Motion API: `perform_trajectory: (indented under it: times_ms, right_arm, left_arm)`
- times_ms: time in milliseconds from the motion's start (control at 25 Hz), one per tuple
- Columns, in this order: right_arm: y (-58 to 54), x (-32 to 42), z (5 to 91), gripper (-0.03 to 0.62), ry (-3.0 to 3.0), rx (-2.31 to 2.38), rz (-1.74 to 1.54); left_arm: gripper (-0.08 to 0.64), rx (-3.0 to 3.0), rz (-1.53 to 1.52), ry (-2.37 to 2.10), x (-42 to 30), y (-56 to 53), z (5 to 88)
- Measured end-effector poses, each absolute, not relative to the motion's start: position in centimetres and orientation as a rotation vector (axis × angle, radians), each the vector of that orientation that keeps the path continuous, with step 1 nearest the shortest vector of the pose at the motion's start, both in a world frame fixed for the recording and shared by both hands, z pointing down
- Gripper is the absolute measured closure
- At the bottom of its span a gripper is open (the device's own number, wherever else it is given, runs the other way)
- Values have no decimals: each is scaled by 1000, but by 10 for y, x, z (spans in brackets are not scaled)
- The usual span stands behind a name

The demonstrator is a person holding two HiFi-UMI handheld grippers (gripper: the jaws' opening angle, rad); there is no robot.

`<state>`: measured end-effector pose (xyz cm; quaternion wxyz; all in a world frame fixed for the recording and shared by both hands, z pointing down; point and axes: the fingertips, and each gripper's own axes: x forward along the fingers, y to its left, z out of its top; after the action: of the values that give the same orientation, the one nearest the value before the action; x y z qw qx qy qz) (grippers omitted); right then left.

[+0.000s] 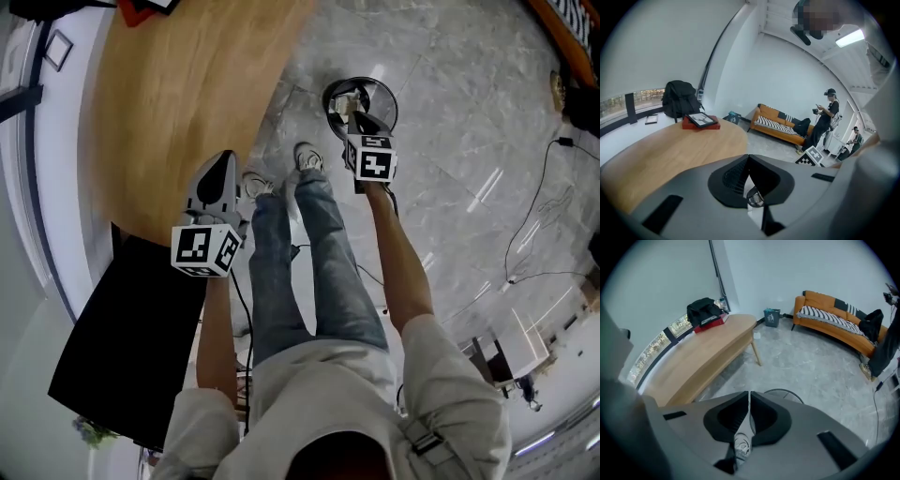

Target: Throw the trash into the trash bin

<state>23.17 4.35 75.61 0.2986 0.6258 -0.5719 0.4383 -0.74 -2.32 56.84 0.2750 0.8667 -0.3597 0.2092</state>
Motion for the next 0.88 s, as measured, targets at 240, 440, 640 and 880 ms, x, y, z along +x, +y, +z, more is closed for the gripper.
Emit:
perform_trajectory:
  times_ms: [240, 440, 640, 880]
  right_arm:
    - [0, 163, 733, 563, -1724, 1511, 1088]
    - [-38, 102, 674, 563, -1904, 1448, 955]
    - [-81, 59, 583, 563, -2101, 1447, 777]
    - [-94, 28, 442, 563, -2265, 1490, 532]
  left_arm:
    - [542, 2245, 511, -1165, -73, -26, 555]
    - [542, 2178, 473, -1312, -130, -26, 527]
    - [542, 2175, 415, -1429, -166, -33, 484]
    - [542, 2302, 399, -1418, -171, -44, 396]
